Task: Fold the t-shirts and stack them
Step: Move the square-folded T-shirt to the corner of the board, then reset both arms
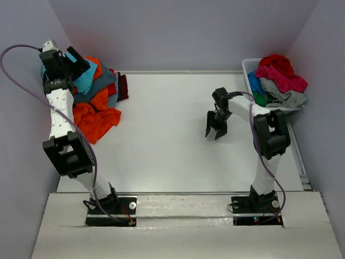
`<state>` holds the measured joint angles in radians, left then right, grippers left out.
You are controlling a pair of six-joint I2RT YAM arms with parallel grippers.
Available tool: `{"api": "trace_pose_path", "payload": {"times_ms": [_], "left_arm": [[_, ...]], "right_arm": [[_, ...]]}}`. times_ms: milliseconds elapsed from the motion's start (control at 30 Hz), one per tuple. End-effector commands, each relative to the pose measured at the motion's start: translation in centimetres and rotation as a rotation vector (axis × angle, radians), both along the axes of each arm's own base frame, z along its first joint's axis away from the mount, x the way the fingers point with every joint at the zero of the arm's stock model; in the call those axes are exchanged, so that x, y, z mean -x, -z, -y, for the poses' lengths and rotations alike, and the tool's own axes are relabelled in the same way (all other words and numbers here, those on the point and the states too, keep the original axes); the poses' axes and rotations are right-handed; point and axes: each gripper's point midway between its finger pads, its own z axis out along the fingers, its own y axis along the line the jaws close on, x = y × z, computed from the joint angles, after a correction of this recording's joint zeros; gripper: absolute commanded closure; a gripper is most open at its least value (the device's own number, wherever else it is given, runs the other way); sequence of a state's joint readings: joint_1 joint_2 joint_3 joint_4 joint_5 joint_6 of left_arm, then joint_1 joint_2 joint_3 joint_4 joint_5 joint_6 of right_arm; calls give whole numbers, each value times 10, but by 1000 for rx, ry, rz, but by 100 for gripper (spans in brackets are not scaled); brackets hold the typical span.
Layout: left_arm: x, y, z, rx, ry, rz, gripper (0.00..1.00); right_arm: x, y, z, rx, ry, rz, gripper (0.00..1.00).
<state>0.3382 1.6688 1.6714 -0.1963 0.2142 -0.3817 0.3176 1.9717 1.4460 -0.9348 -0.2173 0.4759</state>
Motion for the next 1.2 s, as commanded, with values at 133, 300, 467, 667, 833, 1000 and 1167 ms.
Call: {"api": "trace_pose_path", "payload": {"times_ms": [133,300,467,667,833,1000,1167], "left_arm": [[-65,-16,-15,-39,51,89,1],[-51,1,-56,-73,-190,-16,1],[-39,19,-71,-117,-271,-90,1],[-37,18,-58,-106,-205,-88,1],[-28,-11,-17,-134,-125,-23,1],[-25,-35,79,-144,85,3,1],[-9,-25,164,-136,277,-24,1]], "right_arm": [[-19,-15,-6,6,-26,50,42],[-21,-9,-7,10,-19,32,42],[-18,-1,-8,6,-10,15,42],[-26,-11,-5,20,2,59,43],[-49,-63,-5,12,7,213,43],[-62,-111,-6,-12,18,353,40],[-62,-141,2,-6,56,456,28]]}}
